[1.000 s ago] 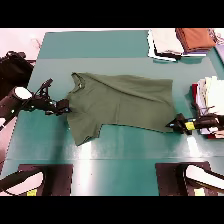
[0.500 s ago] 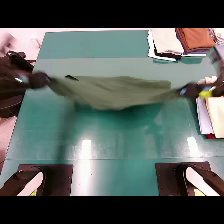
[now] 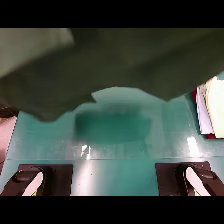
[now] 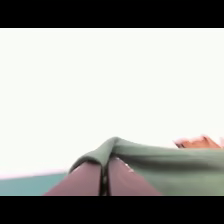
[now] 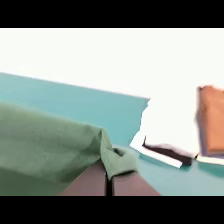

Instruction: Fold the shirts.

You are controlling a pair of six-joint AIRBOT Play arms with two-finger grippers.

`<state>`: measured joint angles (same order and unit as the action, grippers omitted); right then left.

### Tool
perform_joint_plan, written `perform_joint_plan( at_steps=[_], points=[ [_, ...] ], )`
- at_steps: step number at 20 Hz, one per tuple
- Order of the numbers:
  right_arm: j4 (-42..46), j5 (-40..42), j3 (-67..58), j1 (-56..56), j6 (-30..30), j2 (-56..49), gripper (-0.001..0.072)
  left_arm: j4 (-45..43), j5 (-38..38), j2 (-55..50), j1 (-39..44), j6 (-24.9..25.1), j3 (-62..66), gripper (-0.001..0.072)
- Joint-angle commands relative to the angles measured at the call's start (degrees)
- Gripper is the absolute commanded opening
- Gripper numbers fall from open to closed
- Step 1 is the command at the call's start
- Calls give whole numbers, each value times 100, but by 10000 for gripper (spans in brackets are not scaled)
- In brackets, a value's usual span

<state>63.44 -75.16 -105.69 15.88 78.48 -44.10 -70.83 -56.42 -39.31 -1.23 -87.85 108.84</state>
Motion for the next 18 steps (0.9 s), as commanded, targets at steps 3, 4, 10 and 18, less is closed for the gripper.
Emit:
perform_joint_plan(
  at_steps=[3,4,10,18],
  points=[
    [557,-1646,-1088,-9,494,-1021,20,-754,-953,-564,-4,-225,446,21],
    [557,-1718,-935,-9,501,-1250,20,-664,-1255,-855,-4,-219,402,21],
    [577,-1565,798,-140,457,-2651,20,299,-1440,-2734,-4,-212,-1364,22],
    [282,-271,1711,-348,466,-4688,20,579,-387,-5246,-4,-17,-1978,22]
  ],
)
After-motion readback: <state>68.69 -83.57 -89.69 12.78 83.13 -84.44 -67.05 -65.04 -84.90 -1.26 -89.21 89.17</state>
